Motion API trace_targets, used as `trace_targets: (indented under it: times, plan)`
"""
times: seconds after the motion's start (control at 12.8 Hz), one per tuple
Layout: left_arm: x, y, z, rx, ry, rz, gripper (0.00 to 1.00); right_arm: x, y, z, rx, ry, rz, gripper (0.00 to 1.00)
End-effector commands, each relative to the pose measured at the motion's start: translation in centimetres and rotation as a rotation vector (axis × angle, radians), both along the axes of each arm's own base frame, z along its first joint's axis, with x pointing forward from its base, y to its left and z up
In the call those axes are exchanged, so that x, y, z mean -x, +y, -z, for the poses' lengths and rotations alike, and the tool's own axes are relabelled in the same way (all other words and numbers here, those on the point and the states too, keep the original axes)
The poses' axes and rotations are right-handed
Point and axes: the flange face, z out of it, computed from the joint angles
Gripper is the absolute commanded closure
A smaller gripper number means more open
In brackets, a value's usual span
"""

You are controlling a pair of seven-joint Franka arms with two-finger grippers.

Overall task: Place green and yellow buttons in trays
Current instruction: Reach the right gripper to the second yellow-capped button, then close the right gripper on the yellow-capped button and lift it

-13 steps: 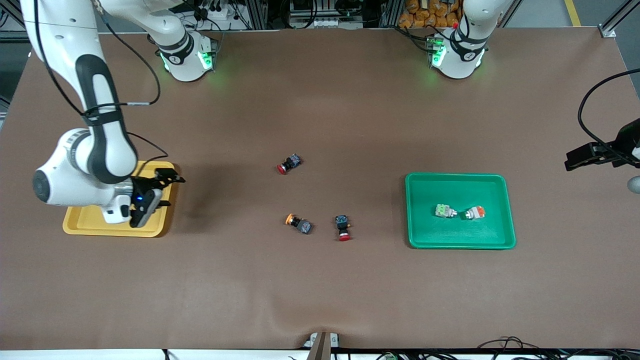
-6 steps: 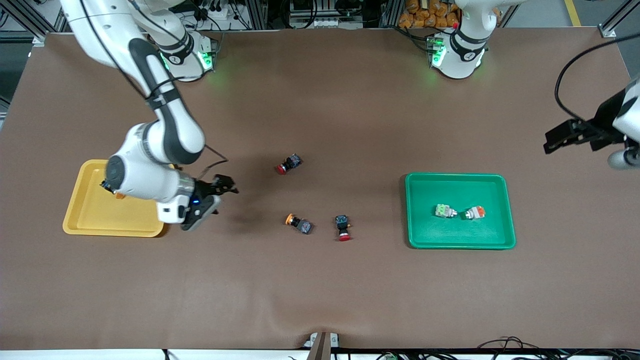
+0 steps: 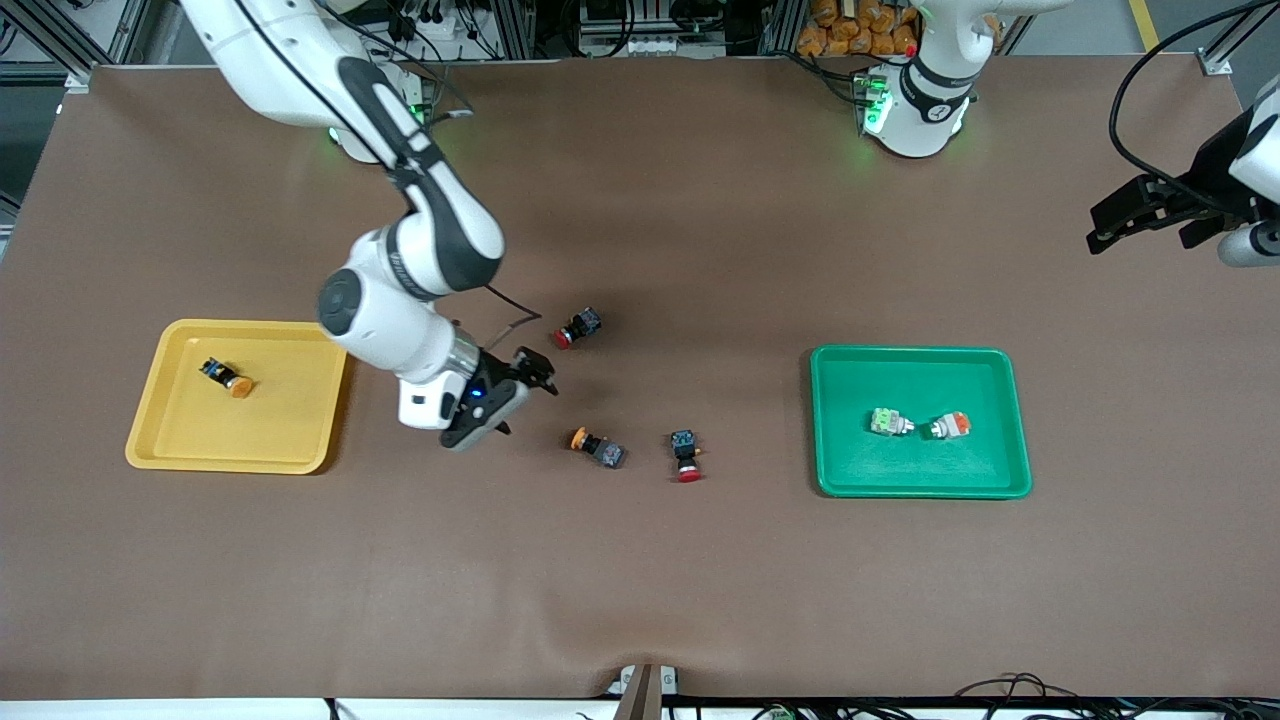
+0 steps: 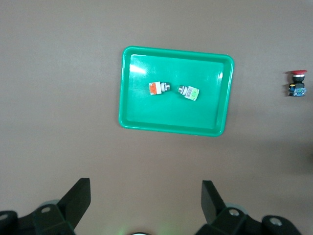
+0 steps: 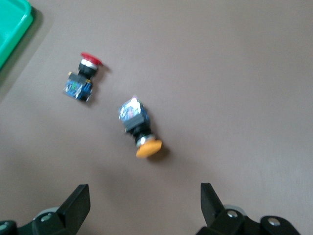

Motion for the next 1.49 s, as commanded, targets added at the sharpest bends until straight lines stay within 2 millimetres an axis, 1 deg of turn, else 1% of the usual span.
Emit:
trace_targets:
  times: [0.0, 0.08, 0.24, 0.39, 0.55, 0.71, 0.78, 0.86, 0.94, 1.02, 1.1, 1.18, 1.41]
  plan:
    - [-0.5, -0.3, 0.2, 0.02, -0.009, 0.015, 0.0, -2.1, 2.8, 2.7, 0.006, -0.084, -0.003, 0.0]
    - [-1.0, -0.3, 0.7, 0.019, 0.0, 0.014, 0.0, -2.3, 3.9, 3.5, 0.004, -0.103, -0.01, 0.0]
    - [-1.1, 0.5, 0.8, 0.022, 0.002, 0.004, 0.0, -2.6, 5.2, 5.1, 0.008, -0.142, -0.018, 0.0]
    - [-0.9, 0.6, 0.5, 0.021, 0.0, 0.001, 0.0, -1.9, 7.2, 7.0, 0.0, -0.145, -0.008, 0.0]
    - [-0.8, 0.3, 0.5, 0.018, 0.001, 0.004, 0.0, -1.3, 8.2, 9.2, -0.003, -0.174, 0.012, 0.0]
    - [-0.5, 0.3, 0.6, 0.006, 0.017, 0.005, 0.0, -0.9, 8.8, 10.8, 0.001, -0.177, 0.01, 0.0]
    - [-0.5, 0.6, 0.7, 0.004, 0.024, 0.002, 0.0, -0.7, 9.1, 11.1, 0.001, -0.189, 0.009, 0.0]
    - [-0.4, 0.8, 0.5, 0.003, 0.02, -0.001, 0.0, -0.5, 9.4, 11.2, 0.003, -0.195, 0.002, 0.05]
    - [-0.3, 0.8, 0.4, 0.004, 0.021, -0.002, 0.0, -0.4, 9.5, 11.3, 0.006, -0.197, -0.003, 0.21]
    - [-0.3, 1.3, 0.4, 0.004, 0.022, -0.01, 0.0, -0.4, 9.5, 11.2, 0.013, -0.205, -0.014, 0.6]
    - [-0.3, 1.4, 0.4, 0.004, 0.022, -0.011, 0.0, -0.3, 9.5, 11.3, 0.004, -0.191, 0.014, 0.83]
    - [-0.4, 1.4, 0.6, 0.004, 0.024, -0.012, 0.0, -0.4, 9.1, 11.4, 0.007, -0.184, 0.028, 0.99]
    - [-1.0, 1.7, 1.0, 0.005, 0.014, -0.016, 0.0, -0.5, 8.0, 11.0, 0.012, -0.17, 0.044, 1.0]
